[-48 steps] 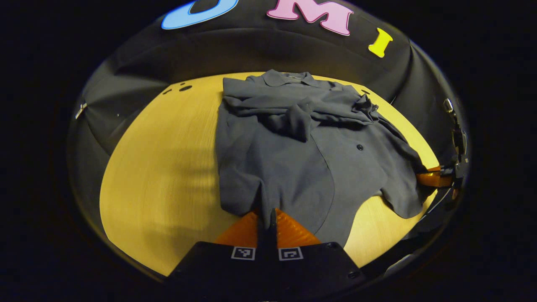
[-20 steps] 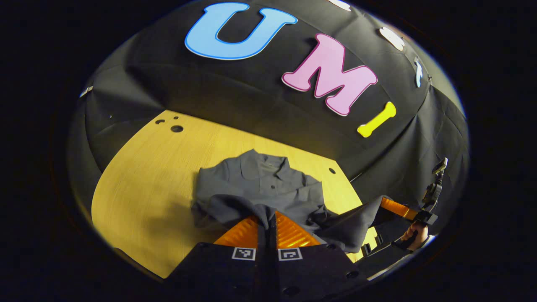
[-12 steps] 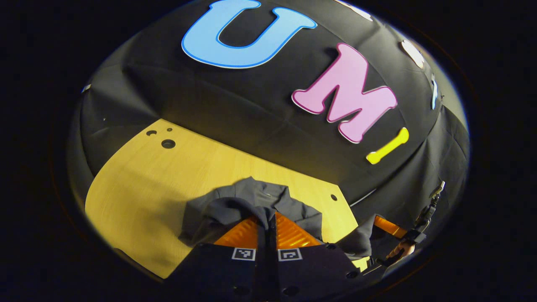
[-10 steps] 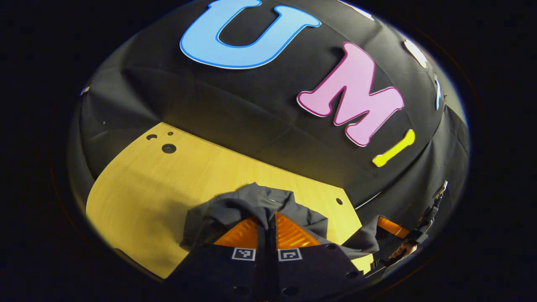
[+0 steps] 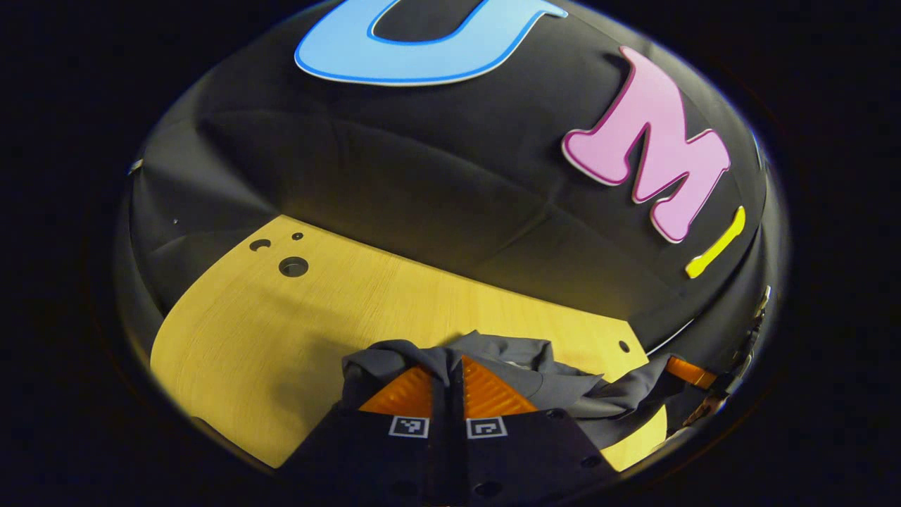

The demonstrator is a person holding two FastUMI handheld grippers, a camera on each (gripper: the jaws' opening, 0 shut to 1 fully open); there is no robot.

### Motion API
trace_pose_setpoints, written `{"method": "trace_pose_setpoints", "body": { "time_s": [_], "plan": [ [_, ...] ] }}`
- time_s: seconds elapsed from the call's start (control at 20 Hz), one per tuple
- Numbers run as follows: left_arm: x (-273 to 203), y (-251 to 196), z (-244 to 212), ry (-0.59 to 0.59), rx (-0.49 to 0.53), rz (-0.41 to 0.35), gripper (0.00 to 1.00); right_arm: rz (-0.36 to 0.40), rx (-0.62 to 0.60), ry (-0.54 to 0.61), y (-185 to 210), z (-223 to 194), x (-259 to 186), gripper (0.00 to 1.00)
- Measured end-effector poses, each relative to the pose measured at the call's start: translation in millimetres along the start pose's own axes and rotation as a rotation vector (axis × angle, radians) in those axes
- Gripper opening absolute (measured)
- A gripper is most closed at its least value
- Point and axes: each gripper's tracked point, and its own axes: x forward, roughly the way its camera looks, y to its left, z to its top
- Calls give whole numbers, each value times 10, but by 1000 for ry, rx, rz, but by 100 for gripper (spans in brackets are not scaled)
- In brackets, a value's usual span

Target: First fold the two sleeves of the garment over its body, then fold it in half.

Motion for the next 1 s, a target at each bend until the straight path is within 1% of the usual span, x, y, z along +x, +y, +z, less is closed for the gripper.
{"method": "trace_pose_setpoints", "body": {
  "time_s": [0.25, 0.45, 0.5, 0.55, 0.6, 0.7, 0.75, 0.8, 0.85, 0.95, 1.0],
  "plan": [
    [436, 208, -228, 62, 14, 54, 5, -41, 2, 57, -149, -241, 443, 6],
    [680, 351, -434, 113, 31, 103, 5, -57, -33, 99, -228, -483, 707, 6],
    [735, 399, -485, 124, 40, 118, 5, -61, -32, 113, -243, -549, 750, 6],
    [777, 427, -525, 135, 53, 130, 2, -71, -35, 123, -270, -598, 795, 6],
    [821, 459, -559, 143, 68, 142, 5, -75, -37, 133, -290, -646, 840, 6],
    [910, 502, -644, 162, 109, 164, 5, -79, -48, 150, -307, -747, 921, 6],
    [927, 509, -678, 173, 136, 174, 6, -75, -55, 167, -315, -812, 953, 7],
    [938, 504, -695, 176, 165, 183, 7, -76, -55, 188, -328, -884, 955, 16],
    [949, 499, -701, 177, 194, 190, 11, -78, -52, 205, -346, -938, 968, 20],
    [936, 478, -710, 179, 234, 208, 17, -85, -47, 214, -364, -947, 955, 26],
    [931, 467, -721, 182, 242, 215, 17, -88, -47, 219, -369, -950, 949, 26]
  ]
}}
